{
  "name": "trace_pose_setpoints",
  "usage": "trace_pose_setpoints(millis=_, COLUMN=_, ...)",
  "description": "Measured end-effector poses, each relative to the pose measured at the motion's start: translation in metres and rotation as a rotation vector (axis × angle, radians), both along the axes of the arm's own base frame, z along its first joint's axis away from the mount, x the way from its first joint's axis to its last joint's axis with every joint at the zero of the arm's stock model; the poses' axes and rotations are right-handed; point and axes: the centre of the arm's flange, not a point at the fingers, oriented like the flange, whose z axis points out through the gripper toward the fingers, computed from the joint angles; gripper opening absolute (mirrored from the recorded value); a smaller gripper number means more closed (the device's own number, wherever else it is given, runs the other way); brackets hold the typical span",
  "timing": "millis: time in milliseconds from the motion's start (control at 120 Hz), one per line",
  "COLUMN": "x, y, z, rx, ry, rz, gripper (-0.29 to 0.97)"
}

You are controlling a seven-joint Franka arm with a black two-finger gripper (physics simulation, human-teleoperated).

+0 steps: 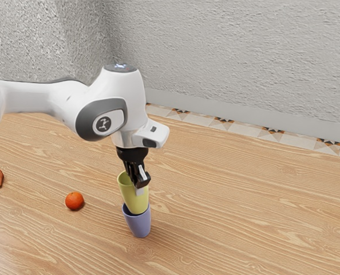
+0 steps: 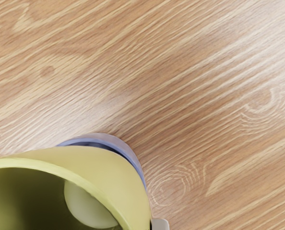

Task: Place the left cup onto the right cup

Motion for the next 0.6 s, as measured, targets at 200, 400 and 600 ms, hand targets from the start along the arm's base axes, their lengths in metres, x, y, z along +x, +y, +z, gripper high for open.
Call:
trace_pose_setpoints(millis=200, x=0.002, y=0.000, z=-0.009, rx=0.005, ry=0.011, rz=0.005, gripper=-0.11)
trace_pose_setpoints(millis=400, x=0.002, y=-0.003, z=-0.013, rx=0.003, ry=0.016, rz=0.002, gripper=0.13)
trace_pose_setpoints(millis=600, x=0.000, y=-0.008, z=-0.010, rx=-0.006, ry=0.012, rz=-0.004, gripper=0.45)
